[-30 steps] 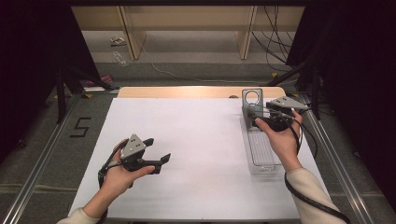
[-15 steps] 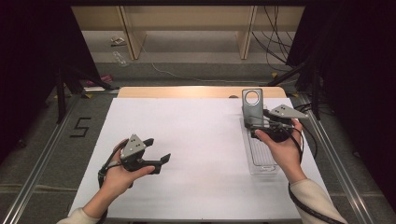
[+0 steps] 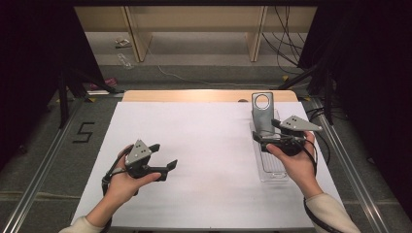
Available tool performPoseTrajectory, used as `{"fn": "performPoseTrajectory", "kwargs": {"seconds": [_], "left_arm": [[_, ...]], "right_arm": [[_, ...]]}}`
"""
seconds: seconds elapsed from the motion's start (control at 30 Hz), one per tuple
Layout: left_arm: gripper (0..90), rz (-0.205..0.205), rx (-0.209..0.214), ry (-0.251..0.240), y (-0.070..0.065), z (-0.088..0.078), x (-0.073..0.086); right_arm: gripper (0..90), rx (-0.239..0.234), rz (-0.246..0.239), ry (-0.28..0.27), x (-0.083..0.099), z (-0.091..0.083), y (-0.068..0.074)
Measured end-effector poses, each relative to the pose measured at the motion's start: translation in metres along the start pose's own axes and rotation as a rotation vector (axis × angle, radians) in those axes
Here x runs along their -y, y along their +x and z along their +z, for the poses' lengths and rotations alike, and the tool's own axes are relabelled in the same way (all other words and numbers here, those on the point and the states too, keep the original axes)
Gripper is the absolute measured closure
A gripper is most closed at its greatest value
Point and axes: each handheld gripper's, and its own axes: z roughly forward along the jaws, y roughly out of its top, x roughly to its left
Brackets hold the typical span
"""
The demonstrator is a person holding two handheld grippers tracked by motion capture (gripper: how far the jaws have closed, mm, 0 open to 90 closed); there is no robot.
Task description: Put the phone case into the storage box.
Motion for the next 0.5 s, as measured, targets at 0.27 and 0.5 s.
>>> {"fn": "performPoseTrajectory", "kwargs": {"seconds": [0.27, 0.5], "left_arm": [[15.9, 0.004, 0.001, 0.001, 0.000, 0.000, 0.000], [15.9, 0.004, 0.002, -0.002, -0.002, 0.000, 0.000]], "right_arm": [[16.2, -0.038, -0.011, -0.002, 0.005, -0.006, 0.006], [16.2, -0.070, -0.016, -0.002, 0.010, -0.010, 0.011]]}}
